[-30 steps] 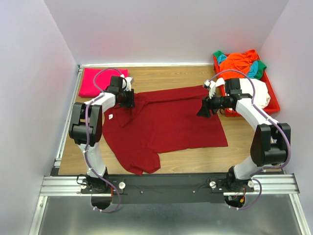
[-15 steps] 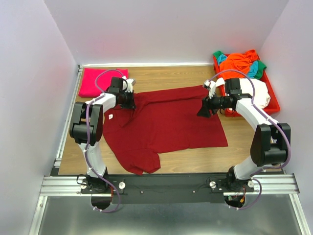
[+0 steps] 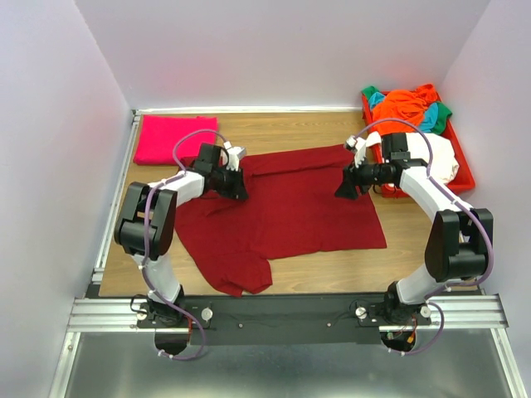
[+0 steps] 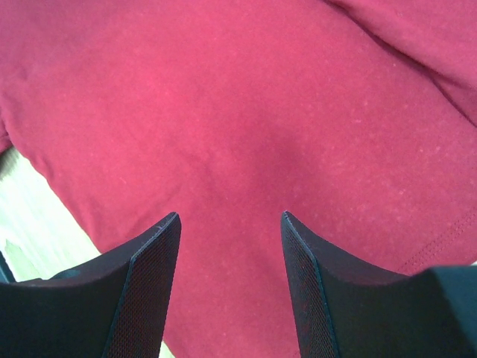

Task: Fold and stack the t-shirts
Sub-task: Fold the tshirt

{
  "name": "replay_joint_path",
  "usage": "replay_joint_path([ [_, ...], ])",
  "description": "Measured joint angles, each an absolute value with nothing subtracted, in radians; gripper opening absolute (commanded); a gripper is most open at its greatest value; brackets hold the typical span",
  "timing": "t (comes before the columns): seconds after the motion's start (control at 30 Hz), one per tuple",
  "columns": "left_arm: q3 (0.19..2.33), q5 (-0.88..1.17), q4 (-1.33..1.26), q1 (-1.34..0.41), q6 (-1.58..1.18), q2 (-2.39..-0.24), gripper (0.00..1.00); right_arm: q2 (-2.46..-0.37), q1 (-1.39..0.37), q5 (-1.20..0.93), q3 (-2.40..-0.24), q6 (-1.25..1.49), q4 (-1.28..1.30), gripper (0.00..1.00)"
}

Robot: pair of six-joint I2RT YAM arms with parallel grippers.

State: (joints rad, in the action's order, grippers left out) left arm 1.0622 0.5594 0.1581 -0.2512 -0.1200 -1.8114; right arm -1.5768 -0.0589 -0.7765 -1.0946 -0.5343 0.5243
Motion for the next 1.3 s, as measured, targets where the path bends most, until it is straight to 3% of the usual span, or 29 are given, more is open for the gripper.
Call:
replay_joint_path([
  [0.2, 1.023, 0.558, 0.173, -0.251, -0.12, -1.724, 0.39, -1.579, -0.057, -0.756, -1.094, -0.545, 0.524, 0.63],
  [0.53, 0.976, 0.351, 0.097, -0.249, -0.078, -1.278, 0.56, -1.611, -0.057, -0.666, -1.112, -0.579, 0.532, 0.6],
  [0.6, 0.938, 0.298, 0.081, -0.248, -0.072, -1.212, 0.63, -1.641, -0.057, -0.619, -1.158, -0.606, 0.541, 0.58],
  [0.73, 0.848, 0.192, 0.057, -0.247, -0.055, -1.138, 0.92, -1.711, -0.057, -0.509, -1.276, -0.714, 0.546, 0.46],
  [0.77, 0.826, 0.171, 0.054, -0.247, -0.046, -1.126, 0.95, -1.738, -0.057, -0.482, -1.316, -0.752, 0.548, 0.46],
  [0.87, 0.754, 0.107, 0.052, -0.247, -0.043, -1.083, 0.93, -1.8, -0.057, -0.444, -1.411, -0.817, 0.577, 0.41],
  [0.93, 0.725, 0.09, 0.044, -0.246, -0.038, -1.061, 0.88, -1.835, -0.058, -0.439, -1.455, -0.842, 0.593, 0.4],
  [0.97, 0.721, 0.091, 0.039, -0.244, -0.035, -1.056, 0.79, -1.84, -0.059, -0.442, -1.462, -0.855, 0.606, 0.4],
  [1.03, 0.722, 0.101, 0.02, -0.244, -0.033, -1.057, 0.75, -1.833, -0.068, -0.463, -1.456, -0.885, 0.643, 0.41],
  [1.13, 0.724, 0.11, 0.0, -0.242, -0.058, -1.068, 0.72, -1.762, -0.121, -0.515, -1.359, -0.944, 0.662, 0.48],
  [1.3, 0.713, 0.145, -0.021, -0.163, -0.223, -1.068, 0.74, -1.531, -0.289, -0.606, -1.095, -1.025, 0.74, 0.51],
])
